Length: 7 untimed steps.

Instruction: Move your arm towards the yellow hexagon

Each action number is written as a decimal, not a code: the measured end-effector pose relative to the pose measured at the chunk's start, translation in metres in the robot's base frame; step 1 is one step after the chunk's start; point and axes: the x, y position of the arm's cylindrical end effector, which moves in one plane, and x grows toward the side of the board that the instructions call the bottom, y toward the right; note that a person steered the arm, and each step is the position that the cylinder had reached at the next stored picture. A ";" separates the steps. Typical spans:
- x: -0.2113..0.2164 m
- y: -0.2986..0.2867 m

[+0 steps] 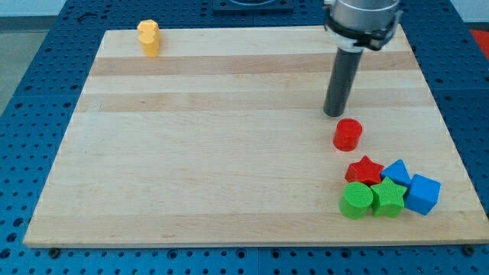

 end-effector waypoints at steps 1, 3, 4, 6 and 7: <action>0.019 -0.001; 0.069 0.020; 0.077 0.023; 0.054 0.023; 0.014 0.016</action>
